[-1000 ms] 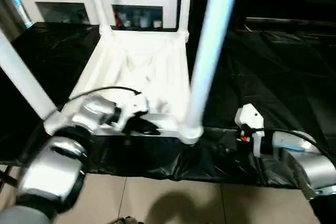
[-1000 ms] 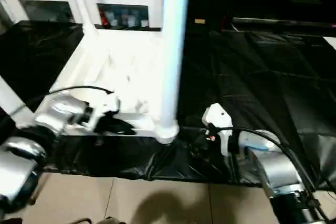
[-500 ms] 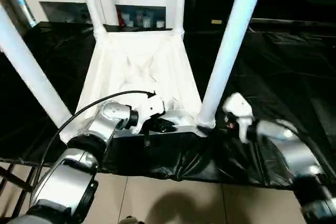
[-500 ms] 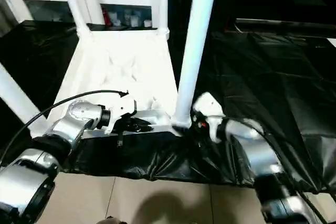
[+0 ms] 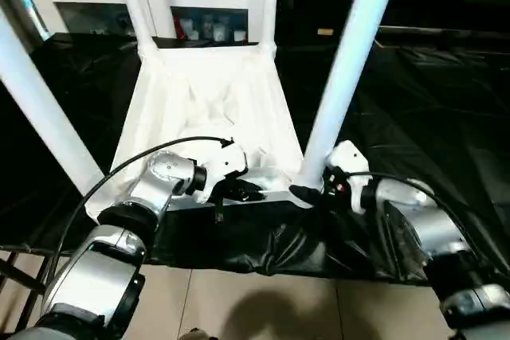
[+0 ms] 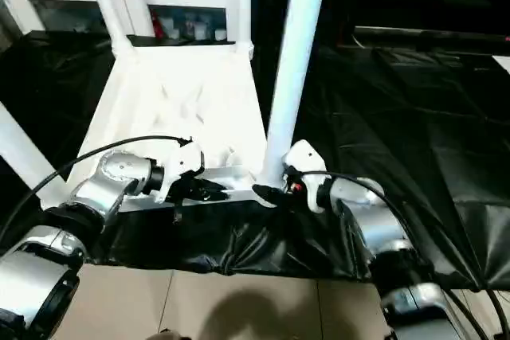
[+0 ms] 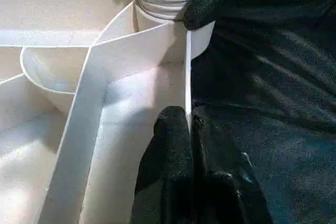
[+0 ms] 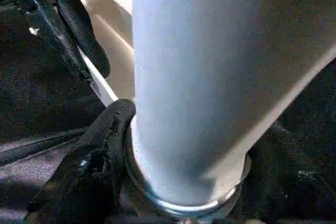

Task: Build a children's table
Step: Rotate leg to tighten

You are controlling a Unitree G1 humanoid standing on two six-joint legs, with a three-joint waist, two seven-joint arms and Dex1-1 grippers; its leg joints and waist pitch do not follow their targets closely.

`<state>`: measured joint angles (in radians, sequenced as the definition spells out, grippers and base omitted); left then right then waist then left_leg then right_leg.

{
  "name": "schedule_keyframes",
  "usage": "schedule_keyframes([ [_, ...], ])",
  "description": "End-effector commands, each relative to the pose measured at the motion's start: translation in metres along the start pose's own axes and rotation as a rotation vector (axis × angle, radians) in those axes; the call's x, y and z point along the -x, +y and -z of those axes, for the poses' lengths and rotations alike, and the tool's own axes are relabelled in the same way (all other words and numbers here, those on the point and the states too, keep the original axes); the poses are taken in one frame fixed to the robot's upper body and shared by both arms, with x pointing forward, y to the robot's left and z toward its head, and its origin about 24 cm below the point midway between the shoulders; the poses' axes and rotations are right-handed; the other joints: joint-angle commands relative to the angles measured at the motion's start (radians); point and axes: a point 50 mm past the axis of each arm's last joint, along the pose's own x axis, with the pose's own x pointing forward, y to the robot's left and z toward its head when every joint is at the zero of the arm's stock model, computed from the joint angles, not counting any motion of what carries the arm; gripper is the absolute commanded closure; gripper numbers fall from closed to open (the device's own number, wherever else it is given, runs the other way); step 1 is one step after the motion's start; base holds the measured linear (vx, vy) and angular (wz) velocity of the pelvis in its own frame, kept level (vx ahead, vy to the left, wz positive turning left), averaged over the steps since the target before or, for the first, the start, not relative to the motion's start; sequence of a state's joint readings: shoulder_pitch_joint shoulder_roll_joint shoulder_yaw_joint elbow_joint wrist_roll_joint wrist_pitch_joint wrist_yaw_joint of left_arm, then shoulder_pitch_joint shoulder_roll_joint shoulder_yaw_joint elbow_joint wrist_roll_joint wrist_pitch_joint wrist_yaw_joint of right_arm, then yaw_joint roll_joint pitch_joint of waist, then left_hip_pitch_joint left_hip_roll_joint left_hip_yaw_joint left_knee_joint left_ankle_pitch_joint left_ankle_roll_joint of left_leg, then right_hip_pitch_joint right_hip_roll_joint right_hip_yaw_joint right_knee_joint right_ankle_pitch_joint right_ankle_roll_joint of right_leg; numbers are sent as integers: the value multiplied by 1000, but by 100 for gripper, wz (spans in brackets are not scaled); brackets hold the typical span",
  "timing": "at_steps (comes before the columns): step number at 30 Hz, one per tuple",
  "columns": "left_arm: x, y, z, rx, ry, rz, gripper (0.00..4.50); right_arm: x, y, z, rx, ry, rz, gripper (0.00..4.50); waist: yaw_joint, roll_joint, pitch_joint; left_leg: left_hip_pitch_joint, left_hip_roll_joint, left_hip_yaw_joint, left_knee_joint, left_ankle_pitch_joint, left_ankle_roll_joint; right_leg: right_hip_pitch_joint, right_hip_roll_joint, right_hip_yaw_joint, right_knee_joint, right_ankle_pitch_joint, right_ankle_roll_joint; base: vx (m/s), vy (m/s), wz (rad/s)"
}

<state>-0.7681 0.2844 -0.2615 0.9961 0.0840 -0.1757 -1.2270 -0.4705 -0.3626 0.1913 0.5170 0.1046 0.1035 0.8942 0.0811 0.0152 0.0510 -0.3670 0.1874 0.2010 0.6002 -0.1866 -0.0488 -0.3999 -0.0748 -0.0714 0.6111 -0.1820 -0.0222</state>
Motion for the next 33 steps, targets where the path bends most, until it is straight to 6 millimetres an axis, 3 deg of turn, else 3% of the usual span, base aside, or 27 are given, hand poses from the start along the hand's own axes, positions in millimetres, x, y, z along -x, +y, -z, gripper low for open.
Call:
schedule_keyframes([
  [1, -3, -7, 10, 31, 45, 61, 450, -3, -2, -1, -5, 6, 7, 175, 2, -7, -63, 11, 48, -25, -69, -202, 53, 49, -81, 49, -81, -242, -216, 0, 0, 0],
  [7, -6, -4, 5, 48, 36, 41, 450, -10, 5, 2, -59, -33, 15, 179, -10, -8, -62, 10, 49, -26, -72, -216, 48, 49, -80, 50, -82, -243, -222, 0, 0, 0],
  [11, -25, -6, -3, 72, 13, -26, 450, -24, 19, 6, -136, -67, 121, 180, -16, -9, -59, 14, 50, -28, -75, -242, 36, 44, -82, 52, -87, -293, -214, 0, 0, 0],
  [12, -49, -11, -13, 104, -26, -73, 450, -42, 32, 5, -212, -93, 227, 180, -20, -11, -55, 16, 49, -31, -80, -269, 20, 42, -82, 51, -94, -354, -194, 0, 0, 0],
  [13, -57, -13, -17, 123, -41, -97, 450, -48, 35, 3, -233, -98, 258, 180, -23, -10, -51, 22, 48, -33, -83, -302, 3, 34, -82, 49, -103, -414, -180, 0, 0, 0],
  [16, -77, -18, -26, 128, -41, -139, 450, -65, 45, -9, -263, -151, 281, 180, -31, -13, -44, 30, 42, -38, -84, -371, -4, 29, -85, 45, -120, -549, -133, 0, 0, 0],
  [17, -80, -19, -27, 117, -33, -150, 450, -68, 47, -14, -243, -164, 273, 180, -36, -8, -40, 42, 40, -41, -83, -417, -7, 21, -84, 41, -134, -619, -107, 0, 0, 0],
  [18, -81, -19, -27, 114, -30, -153, 450, -69, 48, -15, -236, -166, 271, 180, -36, -9, -42, 48, 38, -44, -83, -432, -4, 22, -85, 40, -141, -644, -90, 0, 0, 0],
  [19, -82, -20, -29, 107, -42, -152, 450, -70, 50, -18, -181, -165, 255, 180, -37, -11, -44, 46, 37, -44, -84, -425, 0, 25, -85, 40, -141, -637, -86, 0, 0, 0],
  [20, -82, -20, -29, 107, -42, -152, 450, -70, 50, -18, -179, -165, 255, 180, -36, -5, -50, 37, 39, -46, -92, -394, 8, 35, -85, 43, -139, -587, -88, 0, 0, 0],
  [21, -80, -19, -29, 104, -52, -146, 450, -68, 49, -19, -150, -174, 248, 124, -35, -7, -54, 28, 43, -47, -98, -355, 18, 42, -84, 45, -131, -514, -101, 0, 0, 0],
  [23, -76, -18, -27, 93, -54, -146, 450, -61, 44, -19, -134, -188, 258, 110, -35, -2, -56, 26, 45, -45, -100, -332, 24, 43, -84, 48, -126, -445, -120, 0, 0, 0],
  [24, -71, -16, -25, 75, -57, -146, 450, -54, 38, -18, -149, -205, 265, 89, -36, -3, -57, 24, 45, -42, -99, -318, 34, 46, -82, 50, -117, -375, -152, 0, 0, 0],
  [26, -65, -14, -22, 68, -58, -154, 450, -45, 33, -16, -141, -212, 264, 73, -36, -3, -58, 23, 45, -39, -96, -308, 46, 48, -83, 52, -114, -345, -169, 0, 0, 0],
  [27, -54, -13, -17, 44, -69, -143, 450, -31, 24, -14, -88, -210, 239, 59, -36, -5, -59, 22, 43, -36, -94, -294, 55, 50, -84, 53, -113, -331, -176, 0, 0, 0],
  [29, -49, -12, -15, 25, -75, -134, 450, -24, 20, -13, -65, -206, 226, 56, -34, -6, -60, 21, 43, -34, -91, -285, 67, 51, -84, 53, -113, -331, -176, 0, 0, 0],
  [30, -42, -13, -12, 13, -89, -112, 450, -14, 16, -11, -37, -194, 194, 56, -34, -15, -59, 19, 43, -31, -88, -277, 81, 50, -85, 54, -116, -351, -173, 0, 0, 0],
  [32, -38, -13, -11, 11, -100, -93, 450, -9, 14, -9, -19, -183, 162, 56, -30, -11, -63, 16, 42, -30, -86, -235, 92, 52, -85, 53, -112, -331, -171, 0, 0, 0],
  [33, -37, -14, -10, 6, -102, -82, 450, -6, 14, -8, -8, -178, 143, 56, -28, -17, -62, 14, 43, -29, -85, -210, 103, 53, -85, 53, -108, -315, -174, 0, 0, 0],
])
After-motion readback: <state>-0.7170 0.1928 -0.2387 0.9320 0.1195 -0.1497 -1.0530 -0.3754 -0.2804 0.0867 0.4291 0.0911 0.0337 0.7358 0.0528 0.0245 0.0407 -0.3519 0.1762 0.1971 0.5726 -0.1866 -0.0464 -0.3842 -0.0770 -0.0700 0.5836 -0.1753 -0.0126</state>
